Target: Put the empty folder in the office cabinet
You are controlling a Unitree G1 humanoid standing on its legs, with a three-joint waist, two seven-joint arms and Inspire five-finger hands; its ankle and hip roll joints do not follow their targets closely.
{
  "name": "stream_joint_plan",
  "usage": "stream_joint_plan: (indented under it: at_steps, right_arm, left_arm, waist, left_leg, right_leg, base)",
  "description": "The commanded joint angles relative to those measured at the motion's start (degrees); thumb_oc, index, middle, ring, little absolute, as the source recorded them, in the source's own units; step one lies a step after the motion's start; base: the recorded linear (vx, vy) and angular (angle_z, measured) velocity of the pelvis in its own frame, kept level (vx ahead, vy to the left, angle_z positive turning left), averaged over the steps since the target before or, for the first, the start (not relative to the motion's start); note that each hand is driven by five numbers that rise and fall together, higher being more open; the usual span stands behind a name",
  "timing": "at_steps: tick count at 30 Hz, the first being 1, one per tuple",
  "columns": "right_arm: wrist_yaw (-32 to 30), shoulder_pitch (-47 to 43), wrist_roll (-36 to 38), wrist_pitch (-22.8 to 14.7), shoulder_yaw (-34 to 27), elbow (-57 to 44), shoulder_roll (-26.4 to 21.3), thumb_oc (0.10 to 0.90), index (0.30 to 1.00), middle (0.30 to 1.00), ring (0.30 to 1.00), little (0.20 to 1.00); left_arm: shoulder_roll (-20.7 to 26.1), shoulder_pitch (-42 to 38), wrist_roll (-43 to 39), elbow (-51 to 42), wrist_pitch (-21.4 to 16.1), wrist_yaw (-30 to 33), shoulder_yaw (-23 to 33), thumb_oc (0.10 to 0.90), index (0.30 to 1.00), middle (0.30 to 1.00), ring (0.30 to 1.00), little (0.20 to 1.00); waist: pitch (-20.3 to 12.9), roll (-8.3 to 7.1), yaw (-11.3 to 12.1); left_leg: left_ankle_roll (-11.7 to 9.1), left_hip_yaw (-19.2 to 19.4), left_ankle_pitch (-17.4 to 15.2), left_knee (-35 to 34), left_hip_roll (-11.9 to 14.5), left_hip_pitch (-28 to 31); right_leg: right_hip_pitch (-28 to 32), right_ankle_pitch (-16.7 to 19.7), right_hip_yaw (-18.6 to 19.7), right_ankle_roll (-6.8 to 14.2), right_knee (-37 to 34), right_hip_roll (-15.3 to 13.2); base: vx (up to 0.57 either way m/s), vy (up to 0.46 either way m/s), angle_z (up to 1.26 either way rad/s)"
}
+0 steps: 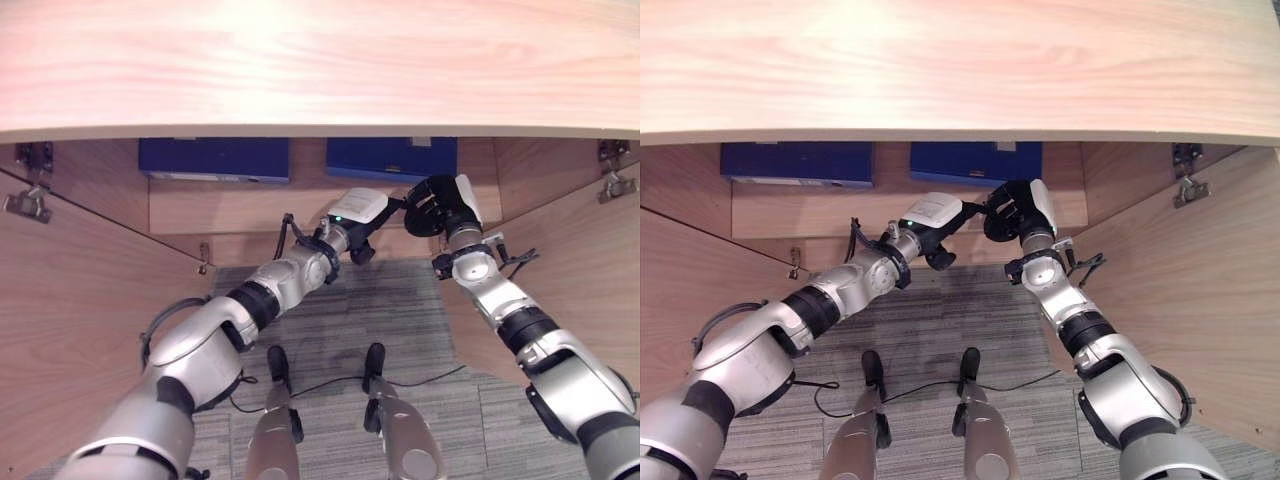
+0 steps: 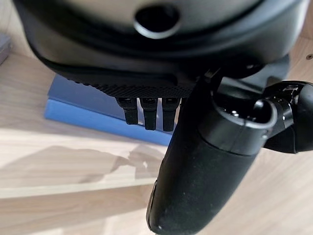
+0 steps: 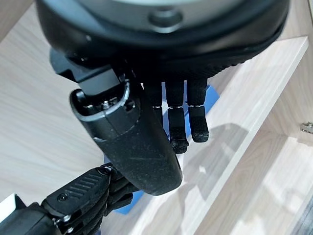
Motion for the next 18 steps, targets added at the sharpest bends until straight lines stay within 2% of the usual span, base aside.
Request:
stream_joint_plan:
  at_steps: [1, 8, 12, 14, 15, 16, 17, 18]
  right_arm:
    - [-0.24, -10.02, 1.09, -8.45, -0.79, -7.26, 3.52, 0.400, 0.300, 0.300, 0.300, 0.300]
    - [-1.05, -9.91, 1.32, -8.75, -1.02, -8.39, 4.44, 0.400, 0.300, 0.300, 0.300, 0.300]
    - [-1.34, -9.03, 1.47, -8.93, -1.19, -9.20, 4.24, 0.400, 0.300, 0.300, 0.300, 0.300]
    - [-1.26, -7.63, 1.24, -8.90, -1.92, -10.27, 3.22, 0.400, 0.300, 0.300, 0.300, 0.300]
    - [-1.11, -4.90, 0.68, -8.68, -3.38, -11.86, 1.77, 0.400, 0.300, 0.300, 0.300, 0.300]
    - [-1.12, -4.84, 0.67, -8.66, -3.37, -11.90, 1.81, 0.400, 0.300, 0.300, 0.300, 0.300]
    - [-0.93, -1.20, -0.12, -8.25, -5.53, -13.04, -0.27, 0.400, 0.300, 0.300, 0.300, 0.300]
    - [-0.93, -1.09, -0.14, -8.22, -5.51, -13.14, -0.23, 0.400, 0.300, 0.300, 0.300, 0.300]
  left_arm:
    - [-9.02, -6.93, 2.99, 4.42, -2.44, 4.04, 0.91, 0.800, 0.900, 0.900, 0.900, 0.900]
    - [-10.02, -9.30, 2.23, 8.48, -1.17, 6.39, 2.47, 0.800, 0.900, 0.900, 0.900, 0.900]
    - [-6.70, -8.17, 0.64, 5.06, -1.97, 7.87, 3.77, 0.800, 0.900, 0.900, 0.900, 0.900]
    - [-3.34, -3.52, -1.52, -0.68, -3.66, 7.55, 5.36, 0.800, 0.900, 0.900, 0.900, 0.900]
    - [1.62, 4.17, -5.23, -9.53, -5.36, 6.18, 8.07, 0.800, 0.900, 0.900, 0.900, 0.900]
    - [1.71, 4.27, -5.24, -9.66, -5.29, 6.13, 8.09, 0.800, 0.900, 0.900, 0.900, 0.900]
    - [6.31, 14.52, -10.99, -17.06, -6.92, 4.34, 12.95, 0.800, 0.900, 0.900, 0.900, 0.900]
    - [6.47, 14.72, -11.02, -17.36, -6.79, 4.22, 13.03, 0.800, 0.900, 0.900, 0.900, 0.900]
  waist:
    - [-1.73, -0.82, 0.92]
    - [-1.77, -1.81, -0.16]
    - [-1.74, -2.04, 0.14]
    - [-1.64, -1.83, 0.95]
    - [-1.71, -1.27, 2.25]
    - [-1.76, -1.29, 2.21]
    - [-1.46, -0.51, 3.88]
    - [-1.61, -0.57, 3.74]
  left_leg:
    - [-3.20, -3.06, -7.41, -0.53, 2.42, 3.50]
    - [-3.24, -2.89, -7.51, -0.53, 2.73, 3.09]
    - [-3.12, -2.31, -7.67, -0.53, 2.91, 3.41]
    - [-3.01, -2.21, -7.81, -0.53, 2.88, 3.73]
    - [-2.85, -2.68, -7.92, -0.53, 2.68, 4.09]
    - [-2.85, -2.70, -7.92, -0.53, 2.68, 4.09]
    - [-2.79, -3.39, -8.23, -0.53, 2.50, 4.63]
    - [-2.74, -3.47, -7.96, -0.53, 2.40, 4.41]
  right_leg:
    - [-3.68, -5.04, -0.48, 6.03, 5.12, -4.03]
    - [-4.12, -4.53, -0.12, 6.10, 4.59, -3.55]
    - [-4.13, -4.17, 0.49, 6.19, 4.36, -3.24]
    - [-4.02, -4.24, 0.43, 6.16, 4.47, -3.30]
    - [-3.57, -4.58, -0.11, 5.99, 4.86, -3.42]
    - [-3.56, -4.59, -0.12, 5.99, 4.86, -3.42]
    - [-2.60, -5.31, -1.08, 5.86, 5.33, -3.58]
    - [-2.69, -5.03, -1.15, 5.81, 5.17, -3.65]
  base:
    - [0.00, 0.000, 0.00]
    - [0.00, -0.026, 0.00]
    - [0.01, -0.018, -0.10]
    - [0.02, -0.019, -0.06]
    - [0.03, -0.015, -0.10]
    - [0.06, -0.046, -0.19]
    - [0.02, -0.034, -0.13]
    - [0.04, -0.060, -0.11]
